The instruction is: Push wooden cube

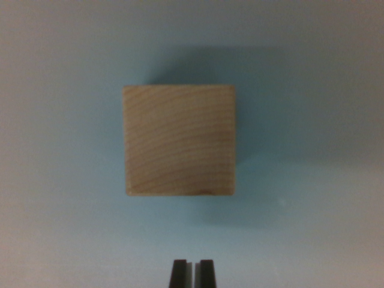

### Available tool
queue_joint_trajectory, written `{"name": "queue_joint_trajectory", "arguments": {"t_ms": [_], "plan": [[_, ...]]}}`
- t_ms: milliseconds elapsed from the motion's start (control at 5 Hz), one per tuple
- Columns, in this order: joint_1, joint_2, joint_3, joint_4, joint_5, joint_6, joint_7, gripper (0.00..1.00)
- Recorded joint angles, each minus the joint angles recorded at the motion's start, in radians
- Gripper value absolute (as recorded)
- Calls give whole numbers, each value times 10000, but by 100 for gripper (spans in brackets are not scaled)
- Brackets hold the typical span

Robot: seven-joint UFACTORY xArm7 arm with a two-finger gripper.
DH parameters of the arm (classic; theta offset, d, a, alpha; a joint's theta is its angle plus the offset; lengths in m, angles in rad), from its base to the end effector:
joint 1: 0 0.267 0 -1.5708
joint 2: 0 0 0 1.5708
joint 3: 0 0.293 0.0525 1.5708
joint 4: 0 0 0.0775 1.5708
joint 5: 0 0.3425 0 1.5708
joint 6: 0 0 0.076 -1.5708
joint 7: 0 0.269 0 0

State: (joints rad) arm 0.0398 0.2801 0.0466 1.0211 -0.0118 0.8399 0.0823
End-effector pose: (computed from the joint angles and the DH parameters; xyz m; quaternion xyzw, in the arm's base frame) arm 0.4672 0.0405 0.0586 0.9988 0.0056 -0.0493 0.0019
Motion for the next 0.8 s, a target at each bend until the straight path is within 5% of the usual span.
{"name": "queue_joint_trajectory", "arguments": {"t_ms": [800], "plan": [[27, 180, 23, -330, -26, -512, 58, 0]]}}
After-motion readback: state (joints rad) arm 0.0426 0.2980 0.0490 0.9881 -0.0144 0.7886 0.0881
